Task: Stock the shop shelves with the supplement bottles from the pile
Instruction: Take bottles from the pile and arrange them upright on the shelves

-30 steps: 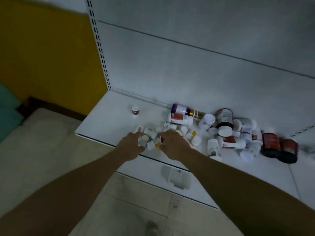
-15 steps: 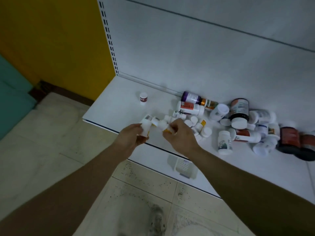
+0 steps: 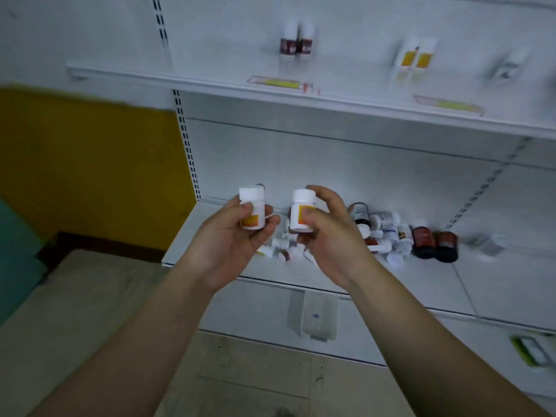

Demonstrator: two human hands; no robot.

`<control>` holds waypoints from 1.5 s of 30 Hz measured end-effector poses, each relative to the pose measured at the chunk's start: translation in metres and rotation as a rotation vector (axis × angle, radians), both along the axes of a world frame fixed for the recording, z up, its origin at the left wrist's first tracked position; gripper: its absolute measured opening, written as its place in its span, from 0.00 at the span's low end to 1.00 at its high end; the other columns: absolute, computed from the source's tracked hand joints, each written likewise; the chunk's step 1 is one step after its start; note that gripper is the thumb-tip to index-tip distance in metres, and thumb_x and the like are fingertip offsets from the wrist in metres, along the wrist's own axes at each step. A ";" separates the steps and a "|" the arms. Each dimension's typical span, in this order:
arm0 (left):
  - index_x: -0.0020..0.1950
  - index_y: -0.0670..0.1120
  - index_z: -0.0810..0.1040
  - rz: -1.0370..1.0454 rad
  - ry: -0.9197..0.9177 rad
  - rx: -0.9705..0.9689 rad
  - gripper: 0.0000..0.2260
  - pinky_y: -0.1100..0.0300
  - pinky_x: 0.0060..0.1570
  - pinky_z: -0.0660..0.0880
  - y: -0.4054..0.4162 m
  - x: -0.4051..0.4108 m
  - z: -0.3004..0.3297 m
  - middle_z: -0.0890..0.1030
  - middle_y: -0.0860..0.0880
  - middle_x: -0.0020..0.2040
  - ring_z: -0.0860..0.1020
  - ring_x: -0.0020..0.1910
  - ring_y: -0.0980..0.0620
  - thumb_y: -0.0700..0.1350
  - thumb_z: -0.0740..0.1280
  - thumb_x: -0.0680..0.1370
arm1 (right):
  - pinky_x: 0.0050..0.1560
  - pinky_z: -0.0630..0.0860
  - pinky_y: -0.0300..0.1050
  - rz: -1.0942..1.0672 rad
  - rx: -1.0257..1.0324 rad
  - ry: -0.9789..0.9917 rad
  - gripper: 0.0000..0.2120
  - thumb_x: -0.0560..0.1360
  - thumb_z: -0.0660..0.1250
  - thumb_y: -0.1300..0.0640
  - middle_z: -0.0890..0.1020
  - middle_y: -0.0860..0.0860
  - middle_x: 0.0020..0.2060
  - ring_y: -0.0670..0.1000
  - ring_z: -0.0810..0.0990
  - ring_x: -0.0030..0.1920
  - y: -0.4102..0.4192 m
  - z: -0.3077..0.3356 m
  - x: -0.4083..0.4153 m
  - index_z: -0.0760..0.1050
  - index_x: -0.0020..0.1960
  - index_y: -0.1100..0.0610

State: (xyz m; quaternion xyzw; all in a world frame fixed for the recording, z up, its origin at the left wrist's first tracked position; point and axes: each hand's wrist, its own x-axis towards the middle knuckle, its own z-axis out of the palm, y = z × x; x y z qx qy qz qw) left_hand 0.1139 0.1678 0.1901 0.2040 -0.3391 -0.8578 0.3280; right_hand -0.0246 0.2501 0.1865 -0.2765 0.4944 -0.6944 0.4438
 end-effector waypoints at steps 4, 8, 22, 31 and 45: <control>0.61 0.54 0.73 -0.079 0.049 -0.155 0.14 0.61 0.38 0.79 0.019 -0.003 0.049 0.83 0.43 0.46 0.81 0.40 0.47 0.41 0.57 0.79 | 0.45 0.74 0.48 -0.030 -0.121 0.054 0.18 0.70 0.66 0.67 0.76 0.53 0.41 0.55 0.77 0.41 0.036 0.046 0.004 0.76 0.54 0.48; 0.59 0.51 0.75 -0.131 0.078 -0.265 0.14 0.59 0.41 0.80 0.038 -0.018 0.093 0.78 0.42 0.47 0.82 0.41 0.45 0.37 0.56 0.80 | 0.38 0.75 0.42 -0.073 -0.191 0.111 0.16 0.78 0.57 0.68 0.75 0.54 0.43 0.55 0.75 0.43 0.065 0.090 -0.007 0.75 0.54 0.50; 0.54 0.53 0.73 0.095 -0.460 -1.066 0.18 0.65 0.40 0.76 0.079 -0.194 0.178 0.77 0.48 0.51 0.78 0.39 0.54 0.33 0.68 0.72 | 0.47 0.78 0.47 -0.237 -0.096 0.605 0.15 0.75 0.65 0.66 0.79 0.49 0.42 0.48 0.78 0.38 0.121 0.181 -0.189 0.74 0.53 0.47; 0.57 0.53 0.71 0.125 -0.856 -1.283 0.21 0.63 0.37 0.73 0.021 -0.267 0.177 0.75 0.48 0.56 0.76 0.42 0.50 0.36 0.72 0.70 | 0.36 0.71 0.38 -0.111 0.178 1.004 0.16 0.72 0.70 0.62 0.77 0.50 0.42 0.46 0.76 0.37 0.062 0.195 -0.273 0.69 0.55 0.51; 0.61 0.52 0.66 -0.001 -0.886 -1.601 0.19 0.61 0.43 0.69 -0.087 -0.339 0.163 0.77 0.49 0.52 0.76 0.44 0.51 0.42 0.70 0.74 | 0.46 0.67 0.42 -0.126 0.383 1.443 0.21 0.74 0.71 0.52 0.76 0.53 0.50 0.53 0.73 0.47 -0.054 0.178 -0.347 0.66 0.62 0.55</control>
